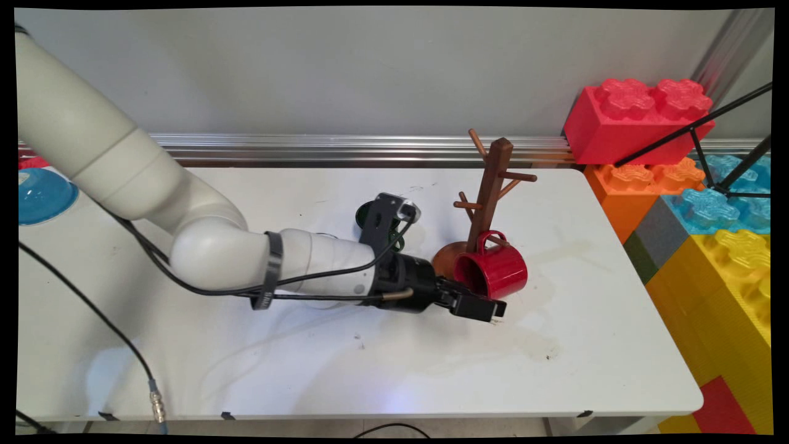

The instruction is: Pick up the red mug from the rack

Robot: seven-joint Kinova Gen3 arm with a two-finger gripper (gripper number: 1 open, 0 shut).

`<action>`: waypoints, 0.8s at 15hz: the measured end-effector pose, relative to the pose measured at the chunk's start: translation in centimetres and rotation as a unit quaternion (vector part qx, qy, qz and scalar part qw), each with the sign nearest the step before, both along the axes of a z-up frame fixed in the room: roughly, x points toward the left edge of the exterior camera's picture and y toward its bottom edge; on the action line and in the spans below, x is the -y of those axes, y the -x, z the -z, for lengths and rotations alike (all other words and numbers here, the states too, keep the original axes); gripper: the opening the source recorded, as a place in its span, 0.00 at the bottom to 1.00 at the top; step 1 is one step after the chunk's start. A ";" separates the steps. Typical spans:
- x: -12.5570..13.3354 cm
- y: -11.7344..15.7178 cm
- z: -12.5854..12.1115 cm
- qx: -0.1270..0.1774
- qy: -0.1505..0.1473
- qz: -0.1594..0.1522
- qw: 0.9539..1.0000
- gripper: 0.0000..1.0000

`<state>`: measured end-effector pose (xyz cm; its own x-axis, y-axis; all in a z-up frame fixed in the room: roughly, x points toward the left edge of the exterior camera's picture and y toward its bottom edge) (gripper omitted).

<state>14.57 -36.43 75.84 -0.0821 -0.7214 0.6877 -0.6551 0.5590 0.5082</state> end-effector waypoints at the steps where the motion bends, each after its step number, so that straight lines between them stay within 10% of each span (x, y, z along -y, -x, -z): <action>1: 0.2 0.3 0.3 -0.002 0.000 -0.001 1.000 1.00; 12: 2.8 3.0 2.2 -0.018 -0.001 -0.019 1.000 1.00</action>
<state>11.58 -39.26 73.68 -0.0299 -0.7243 0.6888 -0.6564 0.5339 0.5330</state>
